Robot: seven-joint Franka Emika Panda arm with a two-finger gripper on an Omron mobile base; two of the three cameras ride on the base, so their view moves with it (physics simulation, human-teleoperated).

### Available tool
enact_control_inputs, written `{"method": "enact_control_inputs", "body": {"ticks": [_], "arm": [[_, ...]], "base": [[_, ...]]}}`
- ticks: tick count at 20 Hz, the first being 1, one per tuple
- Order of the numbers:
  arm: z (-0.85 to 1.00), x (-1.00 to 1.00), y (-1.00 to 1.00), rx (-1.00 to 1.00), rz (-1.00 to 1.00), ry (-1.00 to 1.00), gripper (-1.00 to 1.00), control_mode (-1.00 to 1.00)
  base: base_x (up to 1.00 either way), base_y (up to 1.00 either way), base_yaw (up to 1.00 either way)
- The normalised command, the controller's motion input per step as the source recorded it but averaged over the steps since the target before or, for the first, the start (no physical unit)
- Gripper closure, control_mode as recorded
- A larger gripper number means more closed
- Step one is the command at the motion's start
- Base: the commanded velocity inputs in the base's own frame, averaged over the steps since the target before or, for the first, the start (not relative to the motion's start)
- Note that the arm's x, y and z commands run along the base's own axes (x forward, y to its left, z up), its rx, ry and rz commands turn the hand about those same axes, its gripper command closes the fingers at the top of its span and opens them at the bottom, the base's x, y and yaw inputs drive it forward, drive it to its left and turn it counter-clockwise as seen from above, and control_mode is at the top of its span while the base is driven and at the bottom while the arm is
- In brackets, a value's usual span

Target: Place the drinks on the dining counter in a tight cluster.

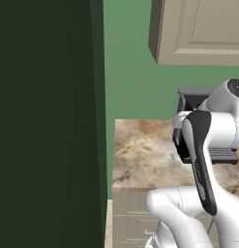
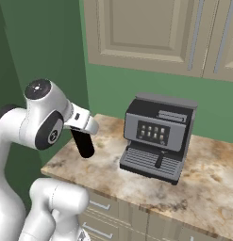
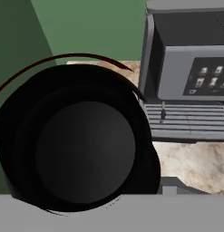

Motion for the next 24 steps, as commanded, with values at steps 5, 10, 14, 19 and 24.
{"method": "enact_control_inputs", "body": {"ticks": [5,10,14,19,24], "arm": [[0.0,0.0,0.0,0.0,0.0,0.0,1.0,1.0],[0.0,0.0,0.0,0.0,0.0,0.0,1.0,1.0],[0.0,0.0,0.0,0.0,0.0,0.0,1.0,1.0],[0.0,0.0,0.0,0.0,0.0,0.0,1.0,1.0],[0.0,0.0,0.0,0.0,0.0,0.0,1.0,1.0]], "base": [[-0.05,0.0,0.0],[-0.95,-0.06,-0.18],[-0.89,-0.32,-0.26],[-0.23,-0.41,-0.58],[0.1,-0.15,-0.82]]}}
